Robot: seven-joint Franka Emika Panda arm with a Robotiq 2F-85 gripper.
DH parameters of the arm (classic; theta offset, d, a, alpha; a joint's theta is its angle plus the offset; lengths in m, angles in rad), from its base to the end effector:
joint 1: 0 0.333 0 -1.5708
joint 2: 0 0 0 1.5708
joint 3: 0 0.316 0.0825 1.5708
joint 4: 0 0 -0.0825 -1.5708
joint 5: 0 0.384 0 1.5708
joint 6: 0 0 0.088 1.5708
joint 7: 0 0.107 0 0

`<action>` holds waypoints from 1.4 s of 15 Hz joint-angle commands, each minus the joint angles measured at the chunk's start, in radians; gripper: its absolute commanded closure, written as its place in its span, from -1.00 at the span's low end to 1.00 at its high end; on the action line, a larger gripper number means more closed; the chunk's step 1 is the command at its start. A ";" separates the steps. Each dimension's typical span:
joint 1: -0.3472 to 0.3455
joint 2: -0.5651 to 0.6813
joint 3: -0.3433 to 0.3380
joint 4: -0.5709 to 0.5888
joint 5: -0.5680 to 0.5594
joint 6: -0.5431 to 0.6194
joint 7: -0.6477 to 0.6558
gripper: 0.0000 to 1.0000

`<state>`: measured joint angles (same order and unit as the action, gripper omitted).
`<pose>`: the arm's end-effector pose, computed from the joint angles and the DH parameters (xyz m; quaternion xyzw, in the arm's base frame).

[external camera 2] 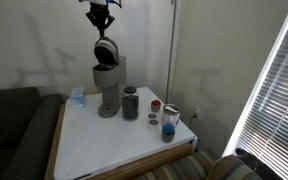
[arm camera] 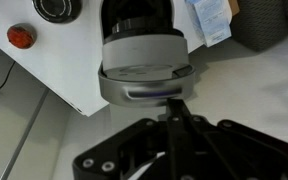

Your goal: Close the coffeemaker

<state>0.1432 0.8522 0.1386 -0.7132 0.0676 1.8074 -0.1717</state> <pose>0.7669 0.1730 0.4844 -0.9704 -0.1896 -0.1199 0.0890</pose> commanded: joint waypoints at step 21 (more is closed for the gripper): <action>0.004 0.047 -0.006 0.181 0.001 -0.209 0.117 1.00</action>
<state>0.1460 0.8762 0.1390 -0.5703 0.0672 1.6212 -0.0962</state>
